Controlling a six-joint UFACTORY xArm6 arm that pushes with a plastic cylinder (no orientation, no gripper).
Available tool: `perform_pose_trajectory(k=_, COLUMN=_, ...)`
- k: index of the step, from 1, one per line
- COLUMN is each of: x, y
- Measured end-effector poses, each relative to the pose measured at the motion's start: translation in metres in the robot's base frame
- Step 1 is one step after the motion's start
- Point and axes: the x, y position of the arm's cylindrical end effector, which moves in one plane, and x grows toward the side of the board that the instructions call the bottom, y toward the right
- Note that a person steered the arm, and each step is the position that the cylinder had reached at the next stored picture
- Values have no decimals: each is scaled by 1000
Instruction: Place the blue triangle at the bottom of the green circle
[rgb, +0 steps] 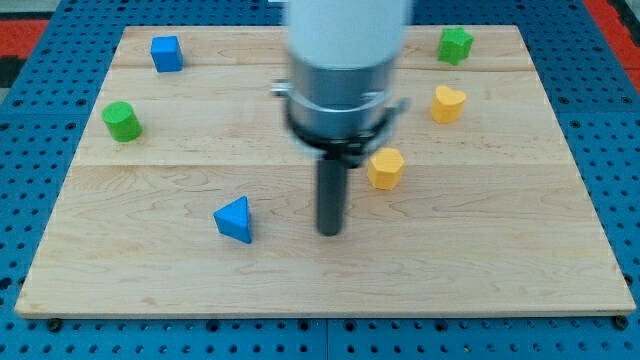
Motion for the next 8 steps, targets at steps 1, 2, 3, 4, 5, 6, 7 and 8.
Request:
perform_pose_trajectory(k=1, x=-2, y=-75)
perform_pose_trajectory(k=2, x=-18, y=-91)
perform_pose_trajectory(k=3, x=-24, y=-123)
perform_pose_trajectory(k=4, x=-52, y=-124)
perform_pose_trajectory(k=5, x=-37, y=-166)
perform_pose_trajectory(k=6, x=-49, y=-175)
perform_pose_trajectory(k=7, x=-88, y=-162)
perform_pose_trajectory(k=8, x=-104, y=-141)
